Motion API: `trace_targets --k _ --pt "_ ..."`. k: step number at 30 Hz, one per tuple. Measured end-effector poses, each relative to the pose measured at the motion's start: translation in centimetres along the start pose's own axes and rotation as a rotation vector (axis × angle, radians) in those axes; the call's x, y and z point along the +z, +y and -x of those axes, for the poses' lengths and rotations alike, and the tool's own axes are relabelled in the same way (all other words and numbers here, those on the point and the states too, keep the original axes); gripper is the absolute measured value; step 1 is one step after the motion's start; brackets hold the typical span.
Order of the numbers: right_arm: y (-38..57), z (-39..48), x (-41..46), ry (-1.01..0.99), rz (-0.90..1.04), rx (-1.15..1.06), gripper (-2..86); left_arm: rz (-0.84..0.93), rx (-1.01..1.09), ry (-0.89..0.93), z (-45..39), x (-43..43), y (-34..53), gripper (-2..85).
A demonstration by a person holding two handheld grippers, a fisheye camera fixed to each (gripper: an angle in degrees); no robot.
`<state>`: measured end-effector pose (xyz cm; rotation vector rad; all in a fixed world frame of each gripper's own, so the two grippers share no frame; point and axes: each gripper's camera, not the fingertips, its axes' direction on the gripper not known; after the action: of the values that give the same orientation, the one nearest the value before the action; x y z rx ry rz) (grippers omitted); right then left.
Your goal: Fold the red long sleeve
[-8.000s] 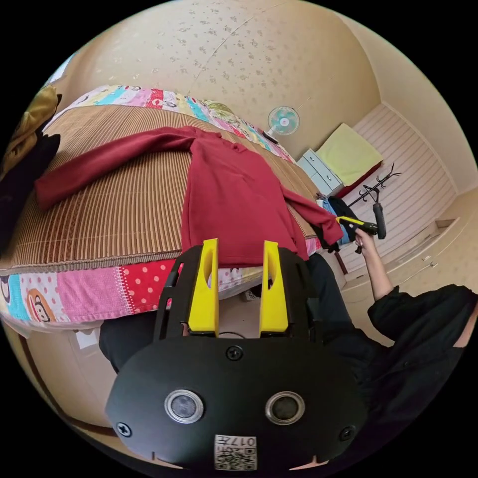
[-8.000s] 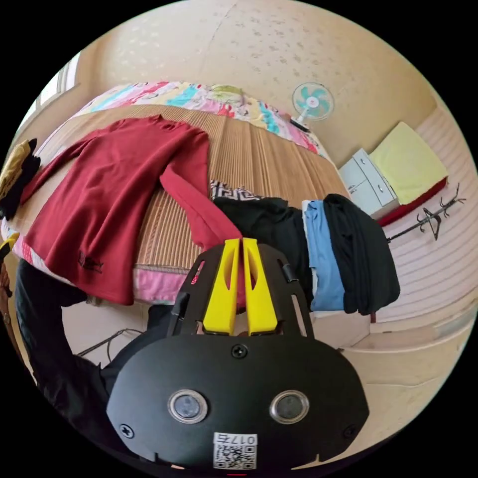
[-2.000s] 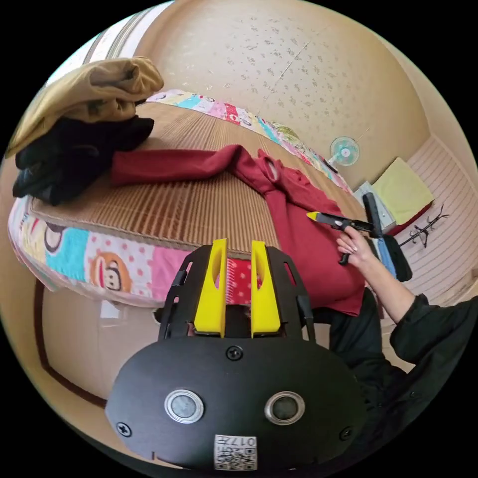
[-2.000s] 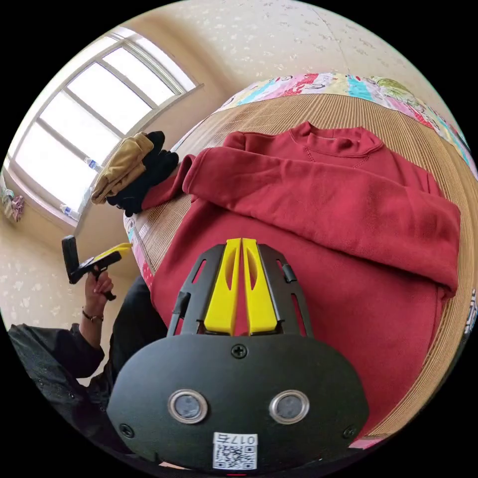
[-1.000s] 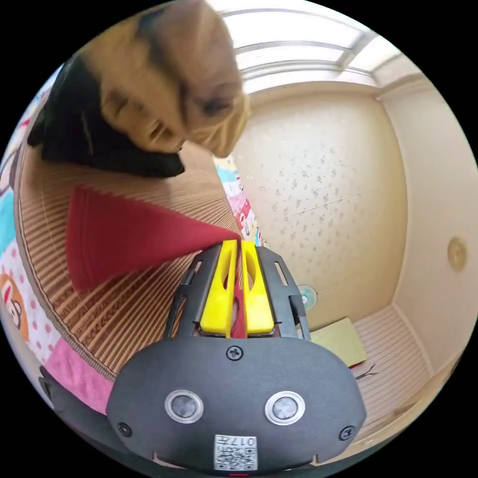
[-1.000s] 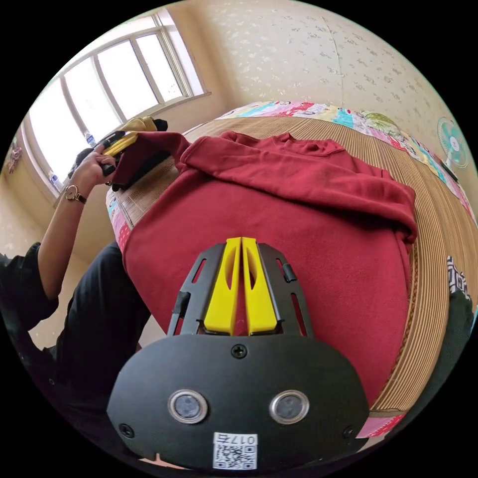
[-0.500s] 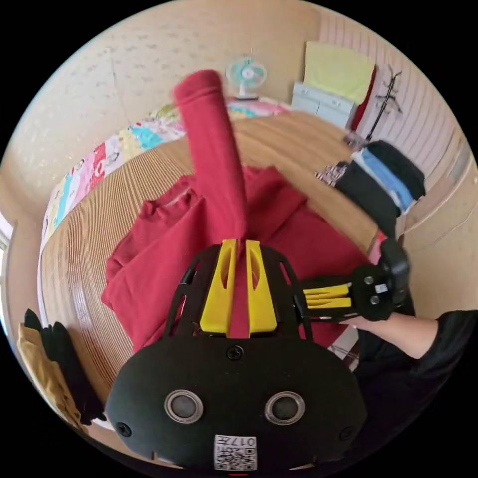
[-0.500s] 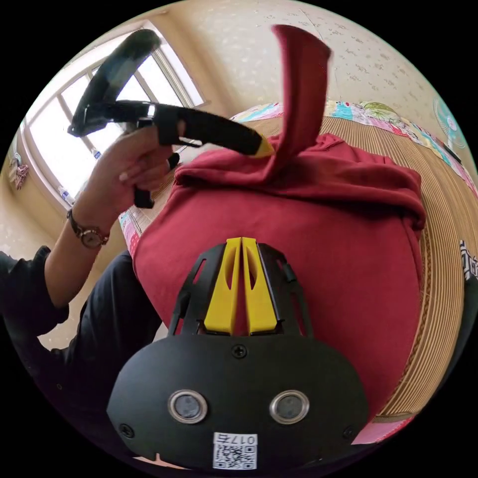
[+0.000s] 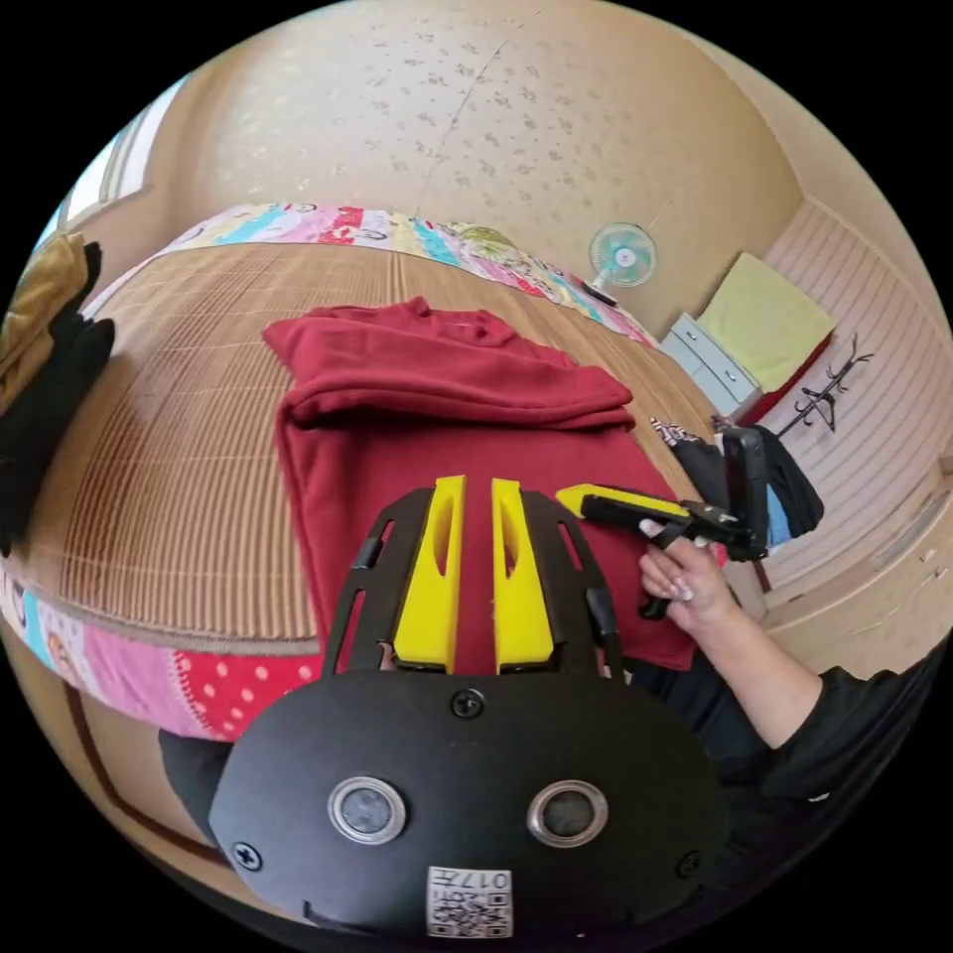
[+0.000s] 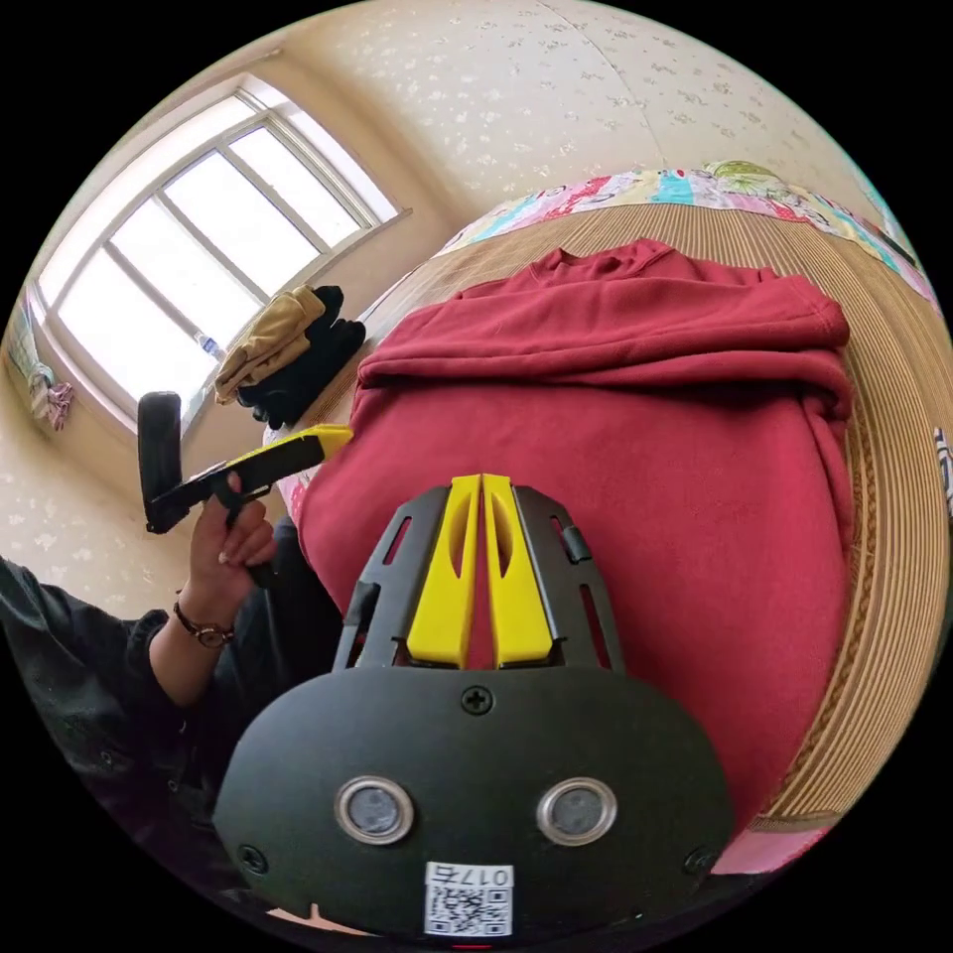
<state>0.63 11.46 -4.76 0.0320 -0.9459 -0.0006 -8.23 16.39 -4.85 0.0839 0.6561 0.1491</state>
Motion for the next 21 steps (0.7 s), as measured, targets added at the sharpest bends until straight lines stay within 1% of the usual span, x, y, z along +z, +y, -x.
trace_targets --k 1,2,3,4,5,6,8,9,13,15,19,21 --pt "0.4 0.4 -1.5 0.058 -0.018 0.039 0.6 0.033 0.010 -0.070 -0.3 0.5 1.1 5.0" --pt "1.1 0.8 -2.6 0.132 -0.032 0.074 0.6 0.053 0.016 -0.088 -0.4 0.9 1.4 5.0" --pt "1.4 0.8 -3.0 0.176 -0.036 0.096 0.5 0.098 0.024 -0.082 -0.4 2.4 1.9 4.9" --pt "2.0 0.7 -3.3 0.262 -0.036 0.144 0.5 0.129 0.015 -0.059 -0.2 3.9 2.1 4.7" --pt "2.1 0.2 -3.0 0.335 -0.009 0.189 0.4 0.119 0.008 -0.059 -0.1 4.1 2.0 4.6" --pt "2.0 0.1 -2.7 0.352 0.005 0.190 0.4 0.098 0.007 -0.053 0.0 4.6 1.7 3.9" --pt "0.5 0.2 -1.7 0.334 0.010 0.156 0.3 0.122 0.012 -0.061 0.0 6.4 0.3 2.1" --pt "-0.3 0.3 -1.4 0.335 0.021 0.159 0.3 0.134 0.042 -0.068 -0.5 7.6 -0.9 0.8" --pt "-6.6 0.4 1.1 0.351 0.101 0.198 0.3 0.196 0.216 -0.200 -3.4 11.6 -5.1 -0.8" --pt "-9.2 0.8 2.3 0.378 0.118 0.185 0.3 0.200 0.219 -0.202 -3.0 12.9 -6.9 -0.9" --pt "-13.3 2.2 5.0 0.468 0.059 0.149 0.4 0.201 0.198 -0.176 -1.0 15.8 -11.5 -1.0" --pt "-14.9 2.9 5.8 0.503 0.040 0.138 0.4 0.201 0.226 -0.197 -0.7 17.1 -13.4 -1.0"
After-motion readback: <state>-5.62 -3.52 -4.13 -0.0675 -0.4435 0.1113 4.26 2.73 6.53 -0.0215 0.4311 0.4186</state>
